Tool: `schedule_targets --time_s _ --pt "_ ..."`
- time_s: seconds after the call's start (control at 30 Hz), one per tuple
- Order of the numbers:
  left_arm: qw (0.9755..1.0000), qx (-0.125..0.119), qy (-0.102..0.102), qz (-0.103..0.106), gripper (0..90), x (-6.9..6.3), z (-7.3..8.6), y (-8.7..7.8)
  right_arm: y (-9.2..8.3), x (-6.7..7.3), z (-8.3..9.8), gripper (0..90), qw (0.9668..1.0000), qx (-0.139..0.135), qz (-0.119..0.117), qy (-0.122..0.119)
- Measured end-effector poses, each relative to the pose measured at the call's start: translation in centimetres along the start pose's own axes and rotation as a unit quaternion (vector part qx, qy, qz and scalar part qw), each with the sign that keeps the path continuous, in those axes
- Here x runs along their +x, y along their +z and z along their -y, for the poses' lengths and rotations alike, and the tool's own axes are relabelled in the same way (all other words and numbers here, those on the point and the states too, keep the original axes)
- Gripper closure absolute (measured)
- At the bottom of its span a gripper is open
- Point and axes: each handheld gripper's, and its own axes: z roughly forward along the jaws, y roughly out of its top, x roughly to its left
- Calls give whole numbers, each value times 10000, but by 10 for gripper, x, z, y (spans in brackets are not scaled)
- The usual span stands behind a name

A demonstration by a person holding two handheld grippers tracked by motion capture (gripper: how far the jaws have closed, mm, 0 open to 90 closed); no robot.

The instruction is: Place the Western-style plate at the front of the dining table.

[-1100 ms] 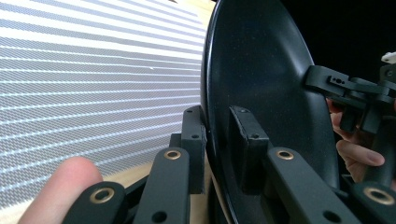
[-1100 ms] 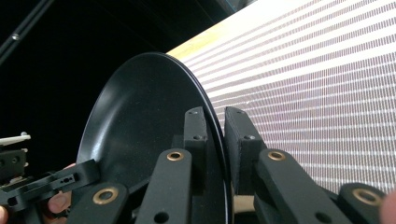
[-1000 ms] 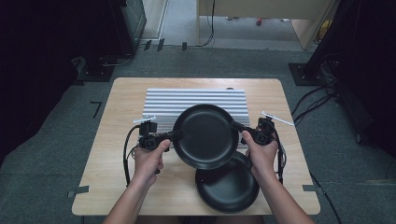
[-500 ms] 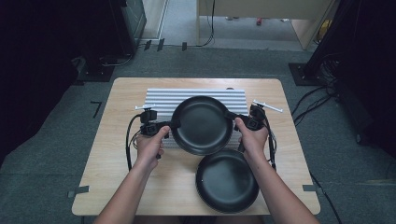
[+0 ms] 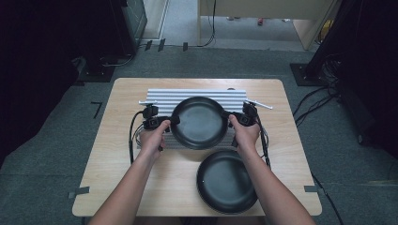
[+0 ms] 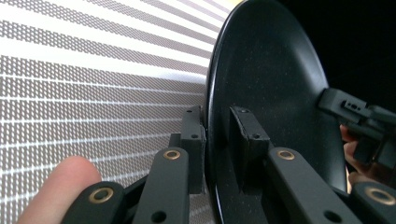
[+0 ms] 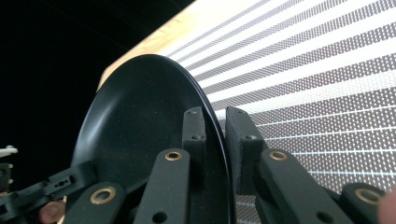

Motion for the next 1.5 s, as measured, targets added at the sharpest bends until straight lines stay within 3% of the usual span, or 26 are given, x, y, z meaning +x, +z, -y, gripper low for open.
schedule_targets --time_s 0.33,0.53,0.8,1.03,1.5 --pt "9996 76 -191 -188 768 16 -11 19 27 -8 -2 787 9995 70 259 191" --pt "9992 49 -261 -309 770 18 -20 28 38 -15 -2 788 9985 -72 265 466" --pt "9985 92 -315 -428 771 24 -31 41 50 -22 1 795 9973 -289 373 570" --pt "9973 76 -502 -524 772 32 -35 49 58 -24 4 817 9967 -389 473 541" --pt "9975 -5 -495 -510 748 40 -32 56 62 -26 5 814 9966 -620 339 434"
